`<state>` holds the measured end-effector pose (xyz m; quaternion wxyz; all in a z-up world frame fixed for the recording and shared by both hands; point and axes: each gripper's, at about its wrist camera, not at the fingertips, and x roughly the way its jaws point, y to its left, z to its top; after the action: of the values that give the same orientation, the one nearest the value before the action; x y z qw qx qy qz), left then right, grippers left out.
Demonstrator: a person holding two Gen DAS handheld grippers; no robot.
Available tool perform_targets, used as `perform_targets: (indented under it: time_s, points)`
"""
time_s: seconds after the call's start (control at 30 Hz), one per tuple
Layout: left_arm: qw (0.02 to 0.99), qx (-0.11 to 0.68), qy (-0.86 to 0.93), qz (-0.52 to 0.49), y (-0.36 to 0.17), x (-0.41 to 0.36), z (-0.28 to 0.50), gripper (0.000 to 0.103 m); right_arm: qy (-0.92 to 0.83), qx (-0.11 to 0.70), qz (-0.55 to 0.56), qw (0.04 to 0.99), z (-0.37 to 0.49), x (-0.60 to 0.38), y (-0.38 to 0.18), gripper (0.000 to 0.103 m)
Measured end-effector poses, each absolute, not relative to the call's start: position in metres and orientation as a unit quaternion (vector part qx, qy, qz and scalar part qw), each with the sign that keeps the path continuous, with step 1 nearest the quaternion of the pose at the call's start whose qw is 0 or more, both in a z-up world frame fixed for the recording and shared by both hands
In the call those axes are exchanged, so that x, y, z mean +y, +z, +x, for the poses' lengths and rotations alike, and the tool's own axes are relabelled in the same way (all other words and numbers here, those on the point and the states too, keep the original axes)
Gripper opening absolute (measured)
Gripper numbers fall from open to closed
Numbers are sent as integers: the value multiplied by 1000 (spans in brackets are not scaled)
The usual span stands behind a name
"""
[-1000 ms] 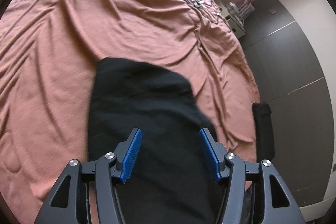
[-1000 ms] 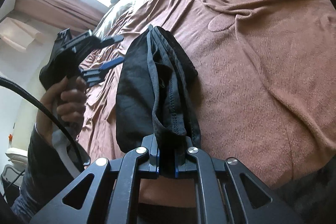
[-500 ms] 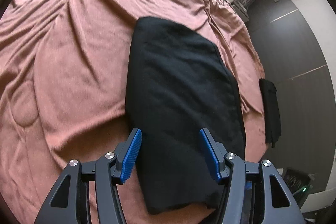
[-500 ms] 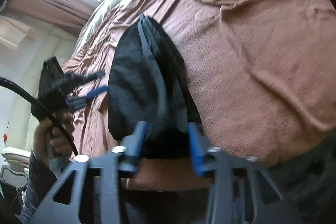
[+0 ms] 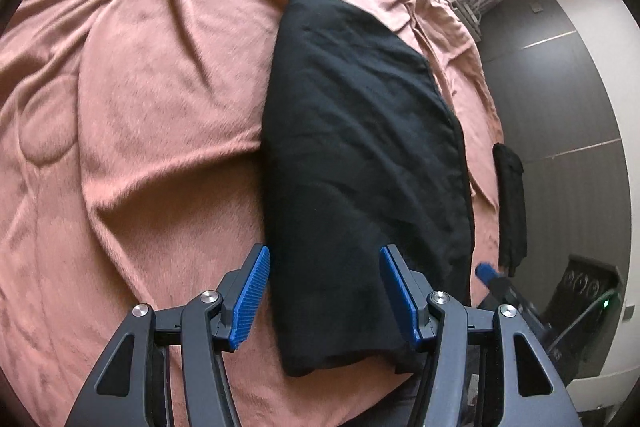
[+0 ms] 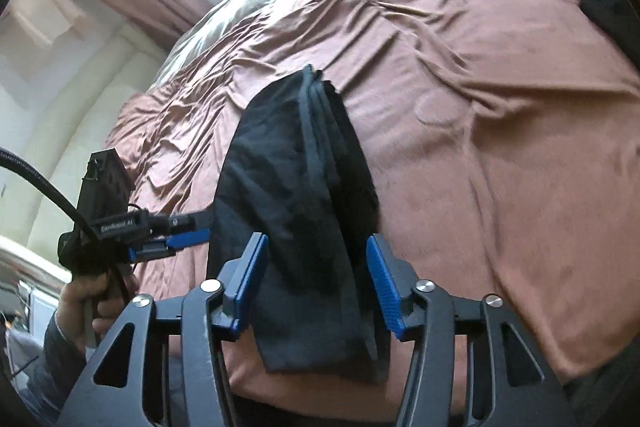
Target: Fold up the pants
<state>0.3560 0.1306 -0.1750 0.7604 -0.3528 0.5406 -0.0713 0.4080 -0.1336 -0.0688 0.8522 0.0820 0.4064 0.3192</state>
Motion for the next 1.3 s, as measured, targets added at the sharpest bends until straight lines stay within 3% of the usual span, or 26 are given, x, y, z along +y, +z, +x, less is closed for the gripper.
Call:
perform_targets:
  time_s: [0.23, 0.3, 0.33, 0.47, 0.9, 1.13, 1.23, 1.3]
  points:
    - [755, 541, -73, -364, -182, 128, 345, 59, 324, 410, 35, 852, 436, -99, -72, 27]
    - [755, 540, -72, -365, -183, 127, 342, 59, 313, 418, 26, 852, 441, -95, -75, 10]
    - [756, 538, -72, -366, -183, 127, 340, 59, 308, 424, 24, 851, 443, -93, -78, 6]
    - [757, 532, -72, -371, -183, 129, 334, 59, 310, 412, 23, 856, 438, -93, -72, 3]
    - [753, 529, -88, -381, -187, 120, 312, 59, 267, 415, 27, 869, 415, -113, -71, 3]
    - [755, 520, -83, -390, -193, 120, 305, 49, 268, 438, 45, 857, 422, -115, -76, 5]
    - [754, 517, -86, -396, -193, 120, 302, 49, 271, 433, 48, 858, 426, -116, -71, 13]
    - [748, 518, -91, -405, -195, 118, 299, 49, 274, 431, 47, 858, 432, -117, -72, 31]
